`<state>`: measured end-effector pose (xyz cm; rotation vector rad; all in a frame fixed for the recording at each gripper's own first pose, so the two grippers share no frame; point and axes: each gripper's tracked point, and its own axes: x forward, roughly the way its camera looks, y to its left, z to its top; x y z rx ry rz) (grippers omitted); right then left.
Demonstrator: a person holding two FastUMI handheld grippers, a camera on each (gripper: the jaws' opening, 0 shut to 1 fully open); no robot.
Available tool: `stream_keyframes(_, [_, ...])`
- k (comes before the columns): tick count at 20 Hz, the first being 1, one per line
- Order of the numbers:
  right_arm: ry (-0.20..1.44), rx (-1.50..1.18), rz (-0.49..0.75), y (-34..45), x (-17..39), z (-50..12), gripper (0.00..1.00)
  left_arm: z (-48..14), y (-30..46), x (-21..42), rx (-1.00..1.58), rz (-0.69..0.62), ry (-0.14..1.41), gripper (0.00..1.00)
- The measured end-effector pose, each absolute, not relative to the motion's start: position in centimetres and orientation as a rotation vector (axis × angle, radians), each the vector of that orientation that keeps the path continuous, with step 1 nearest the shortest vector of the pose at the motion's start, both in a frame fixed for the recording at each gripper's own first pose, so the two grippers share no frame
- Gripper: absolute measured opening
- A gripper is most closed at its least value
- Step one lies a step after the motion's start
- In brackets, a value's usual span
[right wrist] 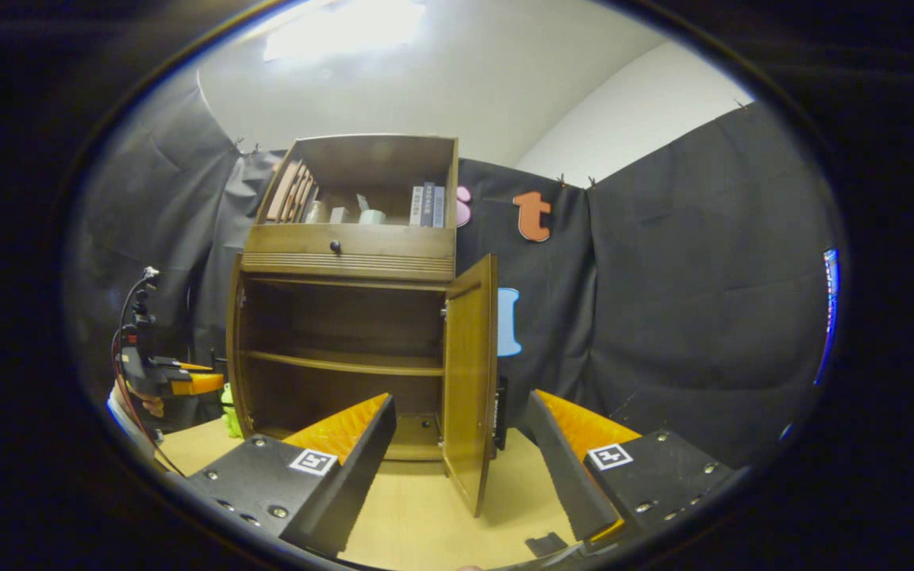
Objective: Open the right door of the double-door shoe cabinet with the right hand, and open the left door with the left hand.
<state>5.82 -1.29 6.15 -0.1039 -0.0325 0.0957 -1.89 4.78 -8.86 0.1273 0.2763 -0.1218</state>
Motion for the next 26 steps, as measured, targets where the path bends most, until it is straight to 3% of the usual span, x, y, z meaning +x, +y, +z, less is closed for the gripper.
stream_keyframes(8, [-0.023,-0.102,0.098,-0.7,6.2,5.9,0.99,-7.7,8.0,-3.9,0.132,-0.075,0.251,0.23])
stream_keyframes(16, [-0.015,-0.103,0.118,0.8,6.3,5.1,1.00,-6.7,14.7,-4.0,0.194,0.088,0.218,0.21])
stream_keyframes(17, [-0.012,-0.100,0.123,1.1,6.4,4.9,0.99,-6.6,15.4,-4.1,0.180,0.096,0.217,0.19])
stream_keyframes(18, [-0.008,-0.100,0.126,1.2,6.5,4.6,0.99,-6.5,15.9,-4.1,0.162,0.099,0.213,0.11])
stream_keyframes(19, [-0.003,-0.100,0.127,1.4,6.7,4.4,0.99,-6.5,16.3,-4.3,0.143,0.095,0.220,0.12])
stream_keyframes(20, [-0.001,-0.100,0.130,1.6,6.8,4.3,0.99,-6.7,16.7,-4.4,0.127,0.092,0.222,0.07])
stream_keyframes(21, [0.001,-0.098,0.134,1.9,6.9,4.2,0.99,-6.6,16.9,-4.5,0.122,0.090,0.222,0.12])
stream_keyframes(23, [0.006,-0.098,0.144,2.7,7.3,3.8,0.99,-6.5,17.7,-4.6,0.104,0.086,0.224,0.07])
stream_keyframes(26, [0.011,-0.102,0.153,3.4,7.7,3.4,0.99,-6.5,18.5,-4.9,0.088,0.070,0.223,0.14])
